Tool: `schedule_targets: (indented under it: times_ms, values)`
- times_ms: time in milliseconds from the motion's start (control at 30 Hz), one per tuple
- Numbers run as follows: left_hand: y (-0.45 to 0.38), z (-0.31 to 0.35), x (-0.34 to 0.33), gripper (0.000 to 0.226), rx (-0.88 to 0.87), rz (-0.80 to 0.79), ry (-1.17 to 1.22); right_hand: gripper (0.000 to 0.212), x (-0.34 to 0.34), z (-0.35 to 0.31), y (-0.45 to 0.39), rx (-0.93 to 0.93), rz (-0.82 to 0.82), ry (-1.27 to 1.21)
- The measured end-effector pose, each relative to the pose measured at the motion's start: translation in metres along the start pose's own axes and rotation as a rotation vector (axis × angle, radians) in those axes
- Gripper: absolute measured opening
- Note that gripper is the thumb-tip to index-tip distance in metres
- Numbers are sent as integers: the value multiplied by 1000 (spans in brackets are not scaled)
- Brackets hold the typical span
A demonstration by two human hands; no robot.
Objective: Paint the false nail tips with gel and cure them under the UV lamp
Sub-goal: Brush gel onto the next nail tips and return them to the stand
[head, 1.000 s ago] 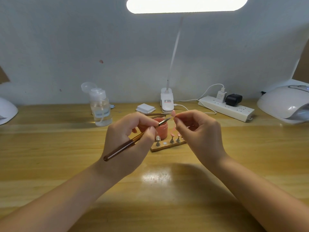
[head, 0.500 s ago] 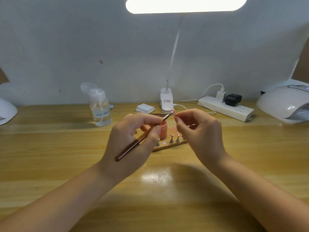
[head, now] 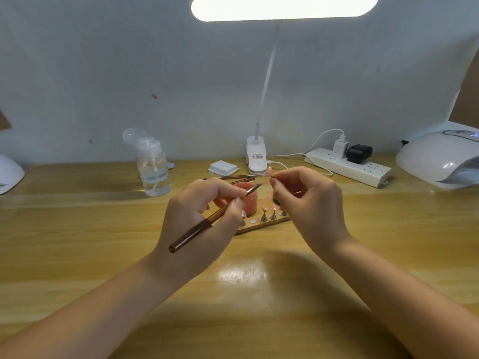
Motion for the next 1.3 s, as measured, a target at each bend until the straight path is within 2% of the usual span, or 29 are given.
schedule_targets:
  times_ms: [233,367,600,733,867,967,1033,1133,1200,1300]
  values:
    - [-1,6,-3,15,-47,-34,-27,8,-2,-1,0,-2,-5,-9]
    - [-1,-2,1,17,21,7,-14,9,-1,3,0,-35,-11,-30]
    - [-1,-11,-4,11,90,-43,150,8,-6,4,2,-58,-44,-66]
    - [-2,-19,-1,12,151,-3,230,8,-6,6,1,-79,-43,-95]
    - [-1,-20,-8,12,190,-40,318,7,-8,5,3,-76,-57,-111]
    - [-2,-25,-2,14,225,11,377,11,-8,12,2,-117,-54,-111]
    - [-2,-35,-2,14,294,56,425,12,-7,19,2,-164,-38,-129]
    - [9,-64,-16,18,516,82,546,7,-10,30,5,-236,-32,-165]
    - [20,-79,-30,21,643,59,598,5,-17,37,10,-283,-61,-172]
    - [29,-89,-40,22,740,58,667,4,-28,45,19,-331,-136,-145]
Point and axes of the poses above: each hand's wrist, its own y-axis away from the middle knuckle, its own x-axis out of the back of the hand, z = x × y, the point moved 10 cm from there along -y, towards the middle knuckle, and after that the axes turned 6 degrees about -y, right-handed, at the moved point
